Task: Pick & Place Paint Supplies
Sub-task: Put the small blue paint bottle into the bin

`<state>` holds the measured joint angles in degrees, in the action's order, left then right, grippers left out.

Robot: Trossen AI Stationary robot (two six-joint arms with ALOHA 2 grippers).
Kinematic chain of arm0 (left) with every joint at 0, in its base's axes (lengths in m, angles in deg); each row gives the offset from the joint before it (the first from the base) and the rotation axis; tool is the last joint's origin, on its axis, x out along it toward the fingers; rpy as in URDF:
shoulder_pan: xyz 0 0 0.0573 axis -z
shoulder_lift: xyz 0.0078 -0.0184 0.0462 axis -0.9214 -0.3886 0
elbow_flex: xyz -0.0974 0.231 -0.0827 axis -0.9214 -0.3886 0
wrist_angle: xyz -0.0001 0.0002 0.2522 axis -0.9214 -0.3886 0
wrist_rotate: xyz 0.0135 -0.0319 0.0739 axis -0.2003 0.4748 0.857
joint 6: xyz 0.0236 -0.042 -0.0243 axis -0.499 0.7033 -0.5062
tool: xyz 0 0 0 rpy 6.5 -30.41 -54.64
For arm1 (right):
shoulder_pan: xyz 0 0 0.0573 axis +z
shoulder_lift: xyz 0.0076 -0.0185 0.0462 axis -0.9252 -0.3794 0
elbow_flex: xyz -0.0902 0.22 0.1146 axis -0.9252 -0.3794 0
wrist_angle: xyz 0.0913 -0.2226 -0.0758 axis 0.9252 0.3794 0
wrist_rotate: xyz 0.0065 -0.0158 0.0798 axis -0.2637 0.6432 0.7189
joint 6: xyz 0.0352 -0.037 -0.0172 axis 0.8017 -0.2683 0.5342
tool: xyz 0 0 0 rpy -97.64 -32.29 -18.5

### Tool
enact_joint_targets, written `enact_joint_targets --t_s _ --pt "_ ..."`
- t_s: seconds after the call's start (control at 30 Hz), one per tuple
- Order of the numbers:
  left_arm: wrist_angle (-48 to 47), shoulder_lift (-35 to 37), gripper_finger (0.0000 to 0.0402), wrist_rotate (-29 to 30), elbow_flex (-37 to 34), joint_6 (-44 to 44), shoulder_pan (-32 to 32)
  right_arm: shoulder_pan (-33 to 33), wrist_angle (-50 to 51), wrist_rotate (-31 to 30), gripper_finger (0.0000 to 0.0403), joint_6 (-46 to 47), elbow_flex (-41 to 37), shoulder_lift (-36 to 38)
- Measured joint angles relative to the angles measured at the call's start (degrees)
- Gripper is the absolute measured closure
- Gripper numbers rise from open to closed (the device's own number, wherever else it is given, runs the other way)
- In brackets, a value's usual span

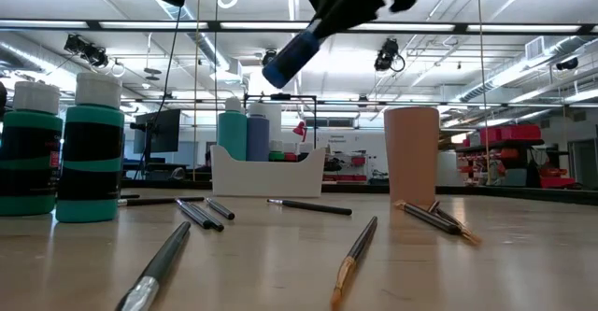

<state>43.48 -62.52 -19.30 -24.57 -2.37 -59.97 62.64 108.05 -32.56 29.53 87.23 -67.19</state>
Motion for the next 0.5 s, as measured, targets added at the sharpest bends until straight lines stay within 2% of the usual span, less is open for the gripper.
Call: enact_joint_targets --t_s 0.13,0.3,0.5 --pt "0.01 0.0 0.0262 0.0 0.0 0.0 0.0 -4.89 -4.79 -5.37 0.0284 -2.79 0.02 -0.64" --pt "0.0 0.02 0.0262 -0.02 0.0 0.0 0.02 -10.38 -4.04 -5.63 0.0284 -6.94 -0.02 -2.25" --pt "0.06 0.0 0.0262 0.0 0.0 0.0 0.01 -13.64 -0.38 -6.87 0.0284 -10.38 -0.02 -6.48"
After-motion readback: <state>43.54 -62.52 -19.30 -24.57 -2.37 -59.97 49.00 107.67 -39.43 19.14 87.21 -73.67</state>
